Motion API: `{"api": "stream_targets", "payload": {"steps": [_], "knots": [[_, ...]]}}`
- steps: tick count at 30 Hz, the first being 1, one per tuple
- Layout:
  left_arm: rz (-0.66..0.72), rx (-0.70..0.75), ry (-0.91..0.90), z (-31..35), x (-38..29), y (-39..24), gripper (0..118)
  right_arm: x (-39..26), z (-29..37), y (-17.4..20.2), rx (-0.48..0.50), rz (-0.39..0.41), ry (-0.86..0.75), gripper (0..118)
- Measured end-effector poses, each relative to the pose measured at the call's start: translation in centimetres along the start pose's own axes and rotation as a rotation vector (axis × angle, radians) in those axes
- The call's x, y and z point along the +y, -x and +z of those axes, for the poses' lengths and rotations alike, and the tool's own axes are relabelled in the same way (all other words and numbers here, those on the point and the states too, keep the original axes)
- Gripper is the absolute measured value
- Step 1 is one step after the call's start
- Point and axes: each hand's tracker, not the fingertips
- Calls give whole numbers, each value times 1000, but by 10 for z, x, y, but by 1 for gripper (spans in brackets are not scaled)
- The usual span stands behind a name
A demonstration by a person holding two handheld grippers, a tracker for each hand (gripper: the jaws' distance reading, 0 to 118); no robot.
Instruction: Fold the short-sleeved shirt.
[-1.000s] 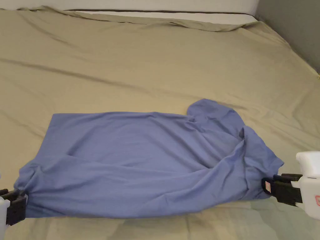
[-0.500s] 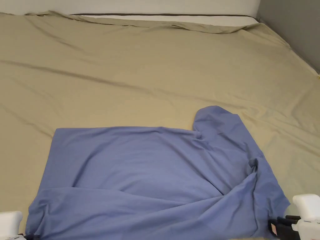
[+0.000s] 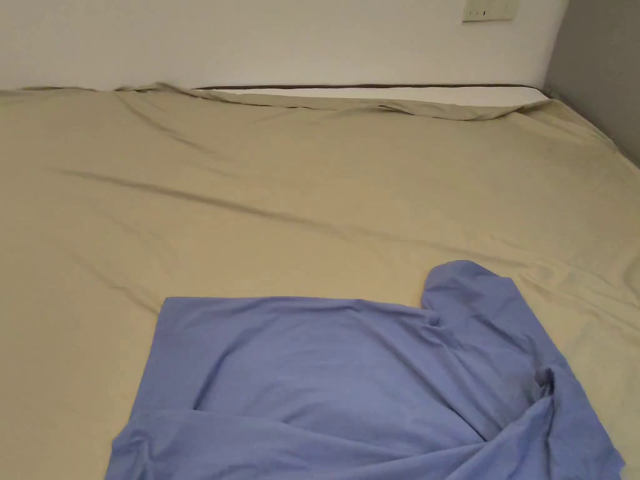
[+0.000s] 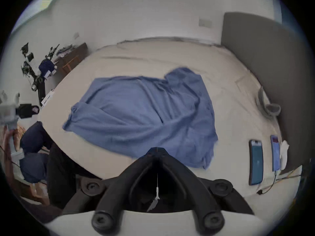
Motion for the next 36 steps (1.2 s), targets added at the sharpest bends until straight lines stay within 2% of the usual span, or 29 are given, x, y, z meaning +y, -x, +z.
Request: {"api": "stream_targets", "payload": {"steps": [1, 6, 10, 12, 15, 16, 17, 18, 22, 24, 26, 28, 29, 32, 36], "knots": [[-48, 24, -17, -2, 10, -5, 0, 5, -1, 8, 6, 46, 8, 3], [-127, -7, -96, -41, 70, -25, 0, 24, -5, 20, 84, 31, -32, 3], [-198, -2, -125, -123, 134, -38, 0, 43, -8, 17, 69, 21, -71, 3], [-270, 86, -101, -169, 161, -50, 0, 50, -13, 13, 62, 10, -79, 3], [-182, 12, -38, -249, 198, -48, 2, 57, -23, 6, 43, -12, -75, 3], [-135, -11, 20, -274, 202, -48, 25, 59, -27, 3, 37, -19, -65, 3], [-114, 0, 76, -301, 209, -47, 57, 60, -31, 1, 31, -25, -57, 3], [-91, 47, 143, -326, 211, -46, 83, 60, -35, -1, 23, -32, -48, 3], [-114, 89, 285, -407, 205, -32, 83, 60, -51, -11, 2, -41, -12, 3], [-156, 133, 320, -419, 196, -30, 83, 59, -59, -15, 5, -57, -1, 3], [-147, 89, 281, -417, 191, -29, 79, 60, -64, -18, 9, -63, 7, 3], [-132, 41, 226, -396, 186, -31, 21, 61, -68, -17, 9, -62, 9, 3], [-142, 37, 239, -391, 184, -34, 3, 61, -70, -18, 14, -65, 9, 3], [-166, 34, 260, -380, 183, -40, 3, 63, -76, -22, 33, -80, 13, 3], [-172, -47, 153, -333, 190, -54, 3, 78, -83, -43, 35, -115, -16, 3]]}}
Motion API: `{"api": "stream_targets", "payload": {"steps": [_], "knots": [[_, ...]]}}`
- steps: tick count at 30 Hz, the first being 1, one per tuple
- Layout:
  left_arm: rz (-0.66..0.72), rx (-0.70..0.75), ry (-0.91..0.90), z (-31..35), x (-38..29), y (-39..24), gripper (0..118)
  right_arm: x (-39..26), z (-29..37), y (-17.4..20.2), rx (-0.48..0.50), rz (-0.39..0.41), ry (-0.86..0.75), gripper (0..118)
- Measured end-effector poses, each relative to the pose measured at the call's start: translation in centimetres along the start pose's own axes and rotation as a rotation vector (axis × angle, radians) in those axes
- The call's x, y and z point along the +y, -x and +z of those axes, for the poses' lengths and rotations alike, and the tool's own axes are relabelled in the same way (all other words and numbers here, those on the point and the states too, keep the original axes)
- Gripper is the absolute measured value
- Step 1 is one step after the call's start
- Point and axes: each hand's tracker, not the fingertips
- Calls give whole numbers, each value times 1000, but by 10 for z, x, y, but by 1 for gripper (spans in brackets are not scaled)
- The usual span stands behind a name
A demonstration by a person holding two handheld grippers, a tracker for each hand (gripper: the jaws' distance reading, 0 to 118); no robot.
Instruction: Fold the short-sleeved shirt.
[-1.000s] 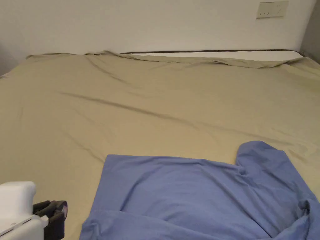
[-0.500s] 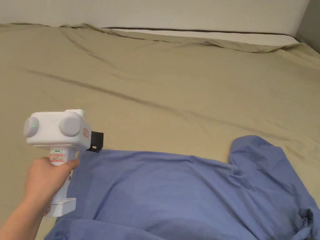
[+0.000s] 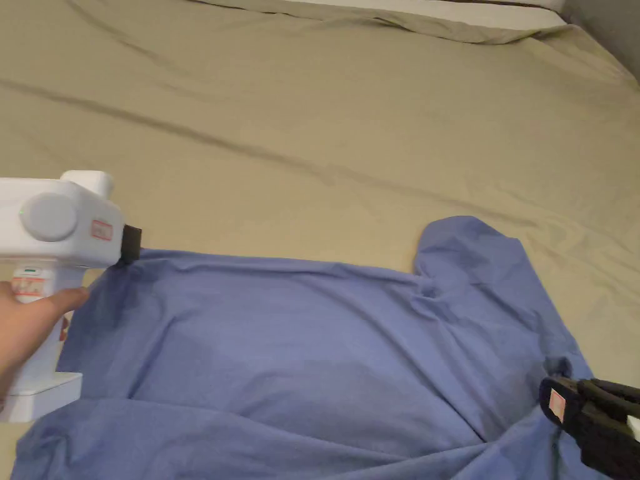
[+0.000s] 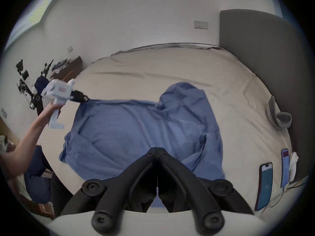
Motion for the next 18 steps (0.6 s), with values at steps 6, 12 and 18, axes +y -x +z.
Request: {"api": "stream_targets", "payload": {"steps": [6, 12, 18], "knots": [[35, -100, -128, 68, -7, -13, 3, 88, -49, -67, -40, -95, 23, 101], [104, -171, -143, 75, -3, -9, 3, 150, -180, -132, -35, -230, 300, 113], [127, -162, -118, 68, -4, -2, 3, 140, -236, -134, -183, -187, 442, 65]]}}
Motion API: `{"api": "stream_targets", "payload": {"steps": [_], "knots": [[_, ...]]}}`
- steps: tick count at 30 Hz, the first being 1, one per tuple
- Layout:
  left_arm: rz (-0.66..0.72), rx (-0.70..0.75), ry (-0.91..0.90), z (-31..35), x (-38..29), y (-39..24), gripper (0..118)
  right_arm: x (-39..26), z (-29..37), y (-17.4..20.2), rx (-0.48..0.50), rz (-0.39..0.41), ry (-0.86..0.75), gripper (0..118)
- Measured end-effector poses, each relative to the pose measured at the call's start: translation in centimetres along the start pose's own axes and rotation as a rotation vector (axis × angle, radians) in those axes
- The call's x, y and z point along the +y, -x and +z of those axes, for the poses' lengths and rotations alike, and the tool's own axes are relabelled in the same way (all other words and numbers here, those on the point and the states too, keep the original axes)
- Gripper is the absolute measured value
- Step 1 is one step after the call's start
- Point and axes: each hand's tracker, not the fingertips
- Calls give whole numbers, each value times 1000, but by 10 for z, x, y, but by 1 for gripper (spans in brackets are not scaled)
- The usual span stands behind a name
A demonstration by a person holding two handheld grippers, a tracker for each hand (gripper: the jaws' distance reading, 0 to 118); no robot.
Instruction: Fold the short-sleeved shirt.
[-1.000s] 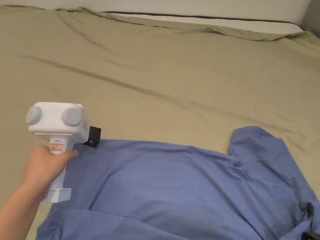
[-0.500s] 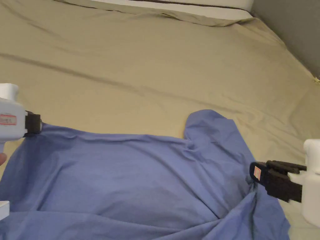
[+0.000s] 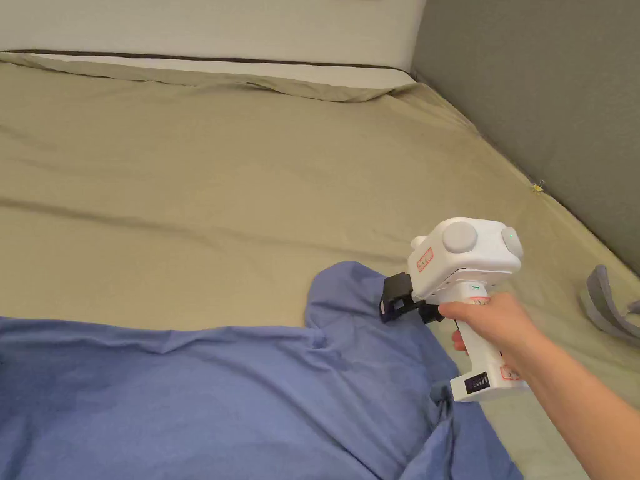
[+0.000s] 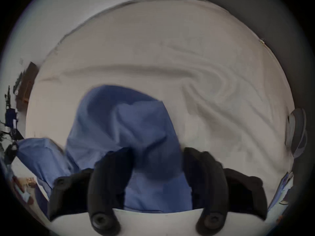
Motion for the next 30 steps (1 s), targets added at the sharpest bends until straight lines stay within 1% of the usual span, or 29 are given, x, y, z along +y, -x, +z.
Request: {"api": "stream_targets", "payload": {"steps": [1, 2, 3, 4, 5, 6, 7, 8, 10, 11, 14, 15, 17, 19, 21, 24, 25, 26, 27, 30], "knots": [[-2, 1, 2, -2, 0, 0, 3, -11, 4, 4, -2, -10, 21, 65], [-8, 7, 5, -1, 0, -2, 3, -16, 4, 6, 7, -10, 7, 65], [-23, 22, 10, -2, 0, -3, 3, -17, 13, 9, -10, 26, -31, 57], [-29, 33, 12, -3, 0, -3, 3, -18, 17, 13, -15, 42, -15, 35], [-31, 35, 12, -3, 0, -3, 3, -10, 10, 9, -10, 91, -4, 3], [-31, 34, 11, -1, 0, -6, 3, -12, 13, 12, -11, 120, -30, 3], [-27, 32, 11, 0, 0, -7, 3, -15, 19, 14, -52, 122, -71, 3], [-27, 31, 12, 1, -1, -8, 3, -17, 23, 15, -39, 133, -69, 3], [-36, 37, 11, 5, 0, -8, 3, -19, 32, 14, -44, 158, -86, 3], [-39, 39, 9, 8, 1, -7, 3, -21, 41, 12, -28, 166, -109, 3], [-43, 29, -10, 28, 1, -8, 3, -39, 85, 5, 21, 148, -223, 3], [-43, 22, -26, 38, 0, -8, 3, -48, 103, 3, 30, 145, -269, 3], [-56, 16, -51, 64, -7, -8, 3, -73, 137, 1, 50, 166, -350, 3], [-91, 31, -77, 92, -20, -6, 3, -113, 170, -3, 55, 195, -436, 3], [-100, 68, -88, 120, -42, 0, 3, -159, 193, -11, 71, 187, -484, 3], [-102, 139, -47, 147, -84, 10, 3, -222, 207, -21, 74, 202, -508, 3], [-95, 176, -15, 148, -100, 14, 3, -241, 207, -16, 68, 202, -497, 3], [-93, 203, 24, 145, -114, 22, 3, -256, 202, -19, 71, 194, -481, 3], [-92, 213, 66, 138, -130, 32, 3, -271, 194, -23, 76, 175, -452, 3], [-81, 221, 192, 117, -168, 42, 3, -299, 155, -38, 85, 160, -332, 3]]}}
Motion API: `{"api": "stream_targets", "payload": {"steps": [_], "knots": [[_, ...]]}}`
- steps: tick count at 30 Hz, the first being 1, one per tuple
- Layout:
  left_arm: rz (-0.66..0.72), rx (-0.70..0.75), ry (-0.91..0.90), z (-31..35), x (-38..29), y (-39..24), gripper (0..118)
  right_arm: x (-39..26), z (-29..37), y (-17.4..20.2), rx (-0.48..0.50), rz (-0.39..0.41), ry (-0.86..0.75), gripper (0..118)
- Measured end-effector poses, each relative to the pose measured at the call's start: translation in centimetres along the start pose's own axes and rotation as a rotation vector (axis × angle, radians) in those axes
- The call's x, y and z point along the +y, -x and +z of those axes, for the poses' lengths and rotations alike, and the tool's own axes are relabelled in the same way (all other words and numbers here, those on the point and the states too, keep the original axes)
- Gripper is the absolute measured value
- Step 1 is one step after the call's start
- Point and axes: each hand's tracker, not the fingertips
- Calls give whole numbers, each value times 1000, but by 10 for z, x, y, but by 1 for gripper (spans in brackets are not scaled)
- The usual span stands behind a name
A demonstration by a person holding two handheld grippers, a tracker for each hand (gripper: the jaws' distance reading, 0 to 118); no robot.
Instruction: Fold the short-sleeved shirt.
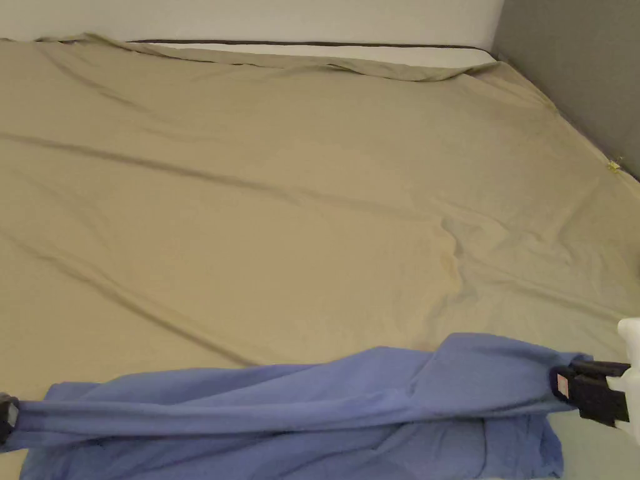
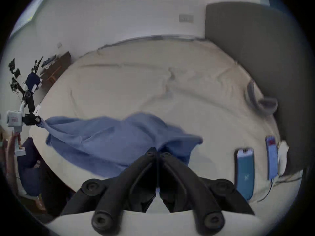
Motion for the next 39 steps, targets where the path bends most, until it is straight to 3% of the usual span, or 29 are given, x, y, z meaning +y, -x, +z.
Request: {"api": "stream_targets", "payload": {"steps": [8, 15, 16, 17, 18, 19, 22, 24, 25, 26, 27, 28, 29, 30, 34, 38, 39], "knots": [[-116, 98, 193, -64, -20, -16, 3, -23, -70, -13, -29, -2, 164, 3], [-146, 127, 212, -57, -8, -29, 4, -22, -80, -10, -28, -16, 171, 5], [-124, 150, 209, -54, -8, -26, 17, -20, -77, -7, -44, -9, 177, 20], [-174, 209, 206, -43, -6, -24, 43, -19, -66, -4, -91, 32, 176, 40], [-221, 246, 201, -29, -4, -23, 78, -18, -51, -2, -116, 63, 168, 81], [-254, 273, 150, -6, -2, -23, 82, -18, -30, -1, -73, 73, 138, 101], [-262, 347, 26, 72, -4, -24, 82, -12, 34, 5, -23, -20, 19, 106], [-243, 356, -44, 106, -10, -15, 90, -8, 69, 17, -13, -53, -43, 106], [-197, 310, -101, 124, -14, -8, 90, -8, 78, 23, -4, -46, -39, 105], [-137, 234, -133, 133, -15, -3, 88, -10, 84, 27, 14, -29, -61, 88], [-56, 117, -162, 144, -15, 8, 63, -13, 86, 31, 49, 31, -85, 21], [15, 13, -185, 153, -14, 8, 18, -13, 85, 37, 45, 37, -84, 2], [71, -61, -207, 154, -14, 16, 0, -15, 87, 43, 21, 17, -160, 2], [114, -59, -278, 156, -18, 23, 0, -14, 87, 46, 42, 39, -138, 2], [192, -233, -252, 134, -18, 45, 0, -11, 83, 60, 113, 40, -137, 2], [317, -613, -136, 75, -24, 77, 0, -8, 75, 67, 191, -7, -141, 2], [340, -687, -116, 57, -27, 85, 10, -8, 74, 74, 190, -3, -139, 2]]}}
